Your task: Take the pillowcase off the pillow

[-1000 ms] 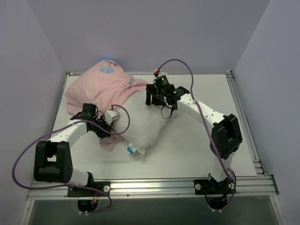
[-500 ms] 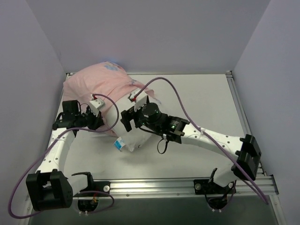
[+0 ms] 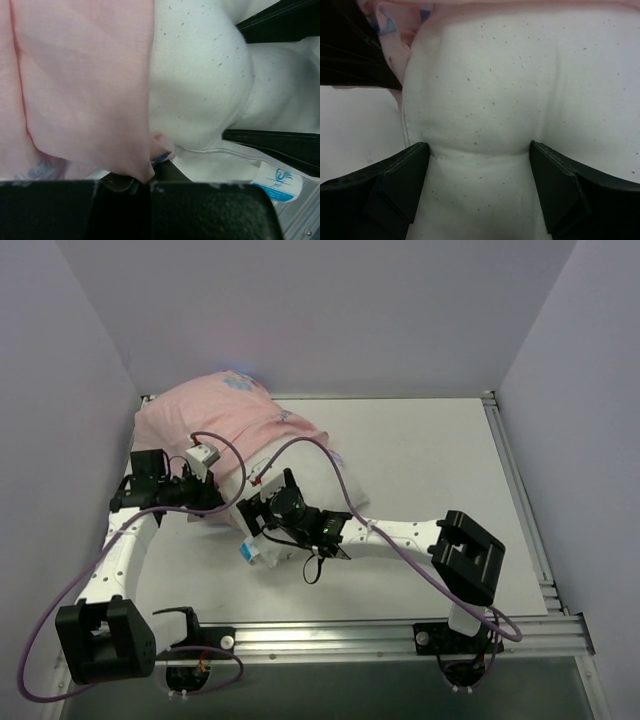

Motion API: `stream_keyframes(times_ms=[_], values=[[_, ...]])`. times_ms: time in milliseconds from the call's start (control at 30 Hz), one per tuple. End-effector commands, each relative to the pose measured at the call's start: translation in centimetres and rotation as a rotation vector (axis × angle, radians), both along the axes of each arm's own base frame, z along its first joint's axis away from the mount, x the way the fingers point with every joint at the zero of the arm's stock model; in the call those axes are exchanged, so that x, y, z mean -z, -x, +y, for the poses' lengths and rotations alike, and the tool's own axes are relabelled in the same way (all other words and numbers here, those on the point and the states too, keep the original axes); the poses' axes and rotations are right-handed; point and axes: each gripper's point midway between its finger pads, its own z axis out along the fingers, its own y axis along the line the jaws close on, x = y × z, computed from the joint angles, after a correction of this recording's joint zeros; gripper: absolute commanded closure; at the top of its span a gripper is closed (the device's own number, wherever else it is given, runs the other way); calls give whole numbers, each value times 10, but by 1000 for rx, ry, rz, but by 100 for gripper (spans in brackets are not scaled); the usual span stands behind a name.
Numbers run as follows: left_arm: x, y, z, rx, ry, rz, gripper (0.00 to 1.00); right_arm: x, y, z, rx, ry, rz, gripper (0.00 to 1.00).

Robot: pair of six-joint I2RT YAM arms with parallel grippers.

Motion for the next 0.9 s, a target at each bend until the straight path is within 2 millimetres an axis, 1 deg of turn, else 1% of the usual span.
stream_keyframes(times_ms=[0,33,67,100,133,167,200,233,267,300,333,367,400,433,467,500,533,567,600,633,667,700,733,767,800,833,867], values=[[-58,-19,-9,44,79,-163,98,75,-28,-33,145,148,90,19],[-57,-20,-6,33,78,-161,98,87,-30,-36,139,157,143,23],[-57,-22,0,16,81,-159,98,106,-33,-43,164,178,218,42],[-55,-23,2,9,83,-155,98,114,-45,-56,201,178,262,61],[-50,-25,6,-3,75,-145,98,120,-47,-63,220,179,300,84],[-45,-27,10,-15,56,-141,98,124,-50,-70,247,175,333,100],[-41,-32,14,-29,34,-151,98,124,-50,-76,250,168,349,100],[-27,-35,20,-59,12,-126,98,120,-54,-83,263,152,356,100],[-15,-44,35,-137,-53,-113,98,98,-55,-81,252,108,342,100],[-12,-55,44,-176,-89,-138,98,85,-53,-82,238,90,326,100],[3,-63,53,-225,-118,-104,98,68,-52,-81,221,63,311,100],[8,-74,74,-310,-197,-104,98,29,-46,-77,180,-10,282,100],[9,-84,84,-356,-226,-114,98,10,-43,-78,165,-43,269,100],[19,-91,92,-378,-258,-89,98,-28,-37,-81,145,-111,234,100],[9,-103,102,-421,-288,-111,98,-37,-29,-85,123,-120,252,100],[5,-111,106,-438,-295,-122,98,-50,-23,-90,117,-156,265,100],[7,-118,109,-458,-298,-116,98,-52,-15,-96,102,-171,293,100],[-4,-128,112,-476,-297,-145,98,-66,-8,-109,92,-208,320,100],[-4,-136,117,-502,-308,-152,98,-68,11,-116,53,-235,397,100],[-6,-142,121,-520,-318,-161,98,-75,15,-119,35,-266,411,100],[-6,-147,126,-538,-334,-166,98,-67,18,-136,61,-245,466,100],[-15,-157,136,-582,-364,-194,98,-68,26,-143,50,-247,499,100],[-5,-162,144,-602,-393,-173,98,-78,31,-154,54,-261,496,100],[-5,-167,151,-628,-414,-178,98,-71,31,-174,101,-241,533,100],[-13,-176,159,-659,-432,-204,98,-69,33,-184,119,-238,550,100],[-6,-182,166,-688,-448,-187,98,-70,37,-195,139,-236,560,100],[-9,-184,186,-768,-494,-183,98,-50,47,-208,177,-185,625,100]])
